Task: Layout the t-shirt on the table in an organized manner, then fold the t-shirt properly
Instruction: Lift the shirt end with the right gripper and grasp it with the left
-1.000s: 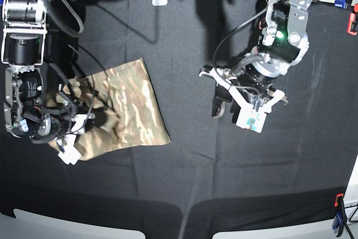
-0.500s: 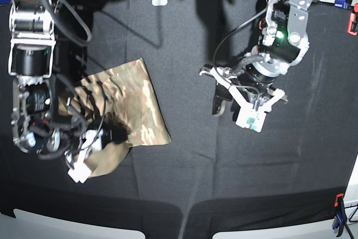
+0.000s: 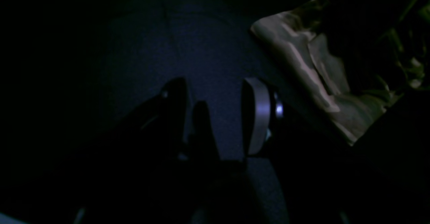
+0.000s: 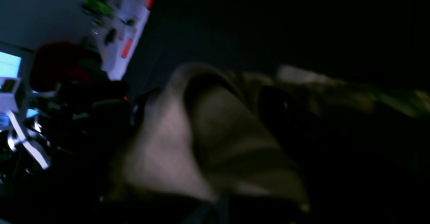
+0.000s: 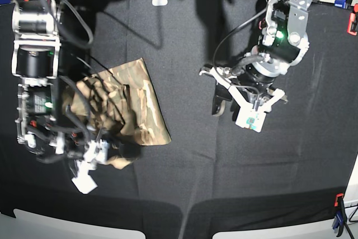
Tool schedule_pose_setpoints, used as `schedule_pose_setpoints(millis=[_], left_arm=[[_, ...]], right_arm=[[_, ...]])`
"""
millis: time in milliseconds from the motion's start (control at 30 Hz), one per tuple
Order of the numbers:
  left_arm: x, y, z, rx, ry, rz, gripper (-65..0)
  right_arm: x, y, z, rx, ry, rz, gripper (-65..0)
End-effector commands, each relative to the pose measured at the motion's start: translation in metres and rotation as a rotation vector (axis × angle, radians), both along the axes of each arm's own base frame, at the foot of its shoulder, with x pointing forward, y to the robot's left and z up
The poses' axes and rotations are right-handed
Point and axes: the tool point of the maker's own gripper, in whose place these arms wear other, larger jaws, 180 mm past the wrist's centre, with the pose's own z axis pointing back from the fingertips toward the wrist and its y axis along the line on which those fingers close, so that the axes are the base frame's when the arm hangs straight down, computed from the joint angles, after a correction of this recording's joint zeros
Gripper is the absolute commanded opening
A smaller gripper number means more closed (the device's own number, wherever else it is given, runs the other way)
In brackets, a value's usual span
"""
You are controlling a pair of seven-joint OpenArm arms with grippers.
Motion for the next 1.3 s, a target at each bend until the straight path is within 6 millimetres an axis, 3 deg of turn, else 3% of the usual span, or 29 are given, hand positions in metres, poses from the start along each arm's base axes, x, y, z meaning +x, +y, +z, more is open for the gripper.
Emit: schedule_pose_setpoints(millis=[0,133,267,467,633,833,1067,1167,1267], left_arm=[[0.005,-0.001,0.016,-0.014,-0.056,0.000,-40.0],[0.005,-0.001,0.016,-0.014,-0.056,0.000,-40.0],[0.005,-0.001,0.016,-0.014,-0.055,0.000,-40.0],[0.005,-0.001,0.016,-0.014,-0.055,0.000,-40.0],[0.003,-0.008,0.017,-0.066,-0.042,-0.021,-40.0],[-0.031,-0.077,0.040,-0.262,-0.045,-0.347,-40.0],[-0.080,-0.168,0.056,-0.334,-0.058,-0.565,-40.0],[-0.095,-0.208,0.047,-0.321,-0.044,-0.624,-40.0],[-0.097,-0.235,0.024,-0.292,0.005,-0.635,-40.0]], right_arm=[[0.010,0.004,0.022,0.035,-0.059,-0.002,-27.8],[0.010,0.022,0.028,0.092,-0.065,0.019,-27.8],[0.013,0.024,0.033,0.100,-0.078,0.020,-27.8],[0.033,0.011,0.067,0.119,-0.160,-0.022,-27.8],[0.062,-0.017,0.089,0.023,-0.251,-0.138,-27.8],[0.096,-0.058,0.069,-0.256,-0.354,-0.328,-27.8],[0.106,-0.062,0.052,-0.355,-0.373,-0.364,-27.9],[0.105,-0.066,0.035,-0.385,-0.329,-0.363,-27.9],[0.103,-0.070,0.016,-0.400,-0.279,-0.366,-27.9]])
